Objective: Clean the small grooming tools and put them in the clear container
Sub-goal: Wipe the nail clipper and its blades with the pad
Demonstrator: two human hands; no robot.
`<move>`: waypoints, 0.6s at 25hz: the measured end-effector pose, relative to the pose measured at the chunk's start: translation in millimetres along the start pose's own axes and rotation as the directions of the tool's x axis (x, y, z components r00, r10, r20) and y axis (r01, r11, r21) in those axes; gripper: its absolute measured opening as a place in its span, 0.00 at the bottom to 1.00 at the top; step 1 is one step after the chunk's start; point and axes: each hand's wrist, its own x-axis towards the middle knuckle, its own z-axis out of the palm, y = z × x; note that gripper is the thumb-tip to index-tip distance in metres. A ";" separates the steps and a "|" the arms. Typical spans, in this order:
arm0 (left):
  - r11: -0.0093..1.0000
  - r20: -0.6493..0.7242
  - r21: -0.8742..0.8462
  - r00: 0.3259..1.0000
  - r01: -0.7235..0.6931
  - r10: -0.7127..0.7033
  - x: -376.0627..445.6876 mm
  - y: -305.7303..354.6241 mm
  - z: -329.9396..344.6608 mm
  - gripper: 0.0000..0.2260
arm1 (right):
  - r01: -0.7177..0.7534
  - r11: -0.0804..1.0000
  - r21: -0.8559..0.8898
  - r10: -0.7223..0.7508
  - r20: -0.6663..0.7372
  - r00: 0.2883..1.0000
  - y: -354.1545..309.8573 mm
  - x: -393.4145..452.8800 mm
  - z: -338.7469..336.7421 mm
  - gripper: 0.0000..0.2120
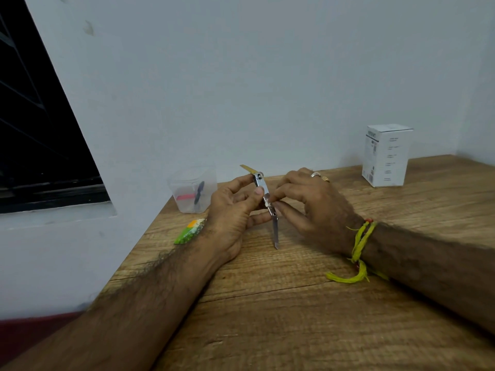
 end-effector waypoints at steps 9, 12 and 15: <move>1.000 -0.020 0.002 1.000 -0.009 0.009 0.9 0.5 -0.5 0.16 | 0.017 1.000 -0.002 -0.017 0.030 0.999 0.4 -0.4 0.3 0.07; 1.000 -0.021 -0.001 1.000 -0.006 0.006 -0.1 -0.2 1.3 0.15 | 0.055 0.998 0.005 -0.055 0.084 0.995 -1.0 -2.3 0.6 0.07; 1.000 -0.025 -0.001 1.000 -0.012 0.012 0.5 0.3 -0.3 0.15 | 0.066 0.997 0.025 -0.068 0.072 0.995 -2.2 -1.9 0.5 0.06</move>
